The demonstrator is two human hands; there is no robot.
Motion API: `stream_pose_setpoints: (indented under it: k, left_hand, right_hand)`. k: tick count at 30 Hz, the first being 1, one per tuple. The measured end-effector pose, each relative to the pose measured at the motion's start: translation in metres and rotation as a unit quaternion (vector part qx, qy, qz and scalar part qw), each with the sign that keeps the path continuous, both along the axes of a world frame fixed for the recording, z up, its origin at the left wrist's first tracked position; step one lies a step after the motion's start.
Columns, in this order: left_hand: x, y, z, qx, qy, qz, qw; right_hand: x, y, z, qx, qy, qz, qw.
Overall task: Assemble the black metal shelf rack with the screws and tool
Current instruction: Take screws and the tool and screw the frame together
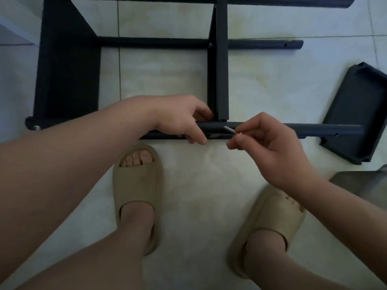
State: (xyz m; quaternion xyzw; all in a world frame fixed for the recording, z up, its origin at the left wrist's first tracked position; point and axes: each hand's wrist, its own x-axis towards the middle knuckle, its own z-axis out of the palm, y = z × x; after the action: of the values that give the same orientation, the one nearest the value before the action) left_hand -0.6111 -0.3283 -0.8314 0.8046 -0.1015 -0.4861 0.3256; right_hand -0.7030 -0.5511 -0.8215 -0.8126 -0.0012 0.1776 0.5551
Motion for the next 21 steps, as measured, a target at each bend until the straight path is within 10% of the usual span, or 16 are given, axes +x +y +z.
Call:
stream_pose_setpoints:
  k: [21]
  left_hand:
    - [0.009,-0.015,-0.014,-0.126,0.028,0.090,0.988]
  right_hand:
    - [0.002,-0.010,-0.011,-0.049,-0.044,0.001,0.998]
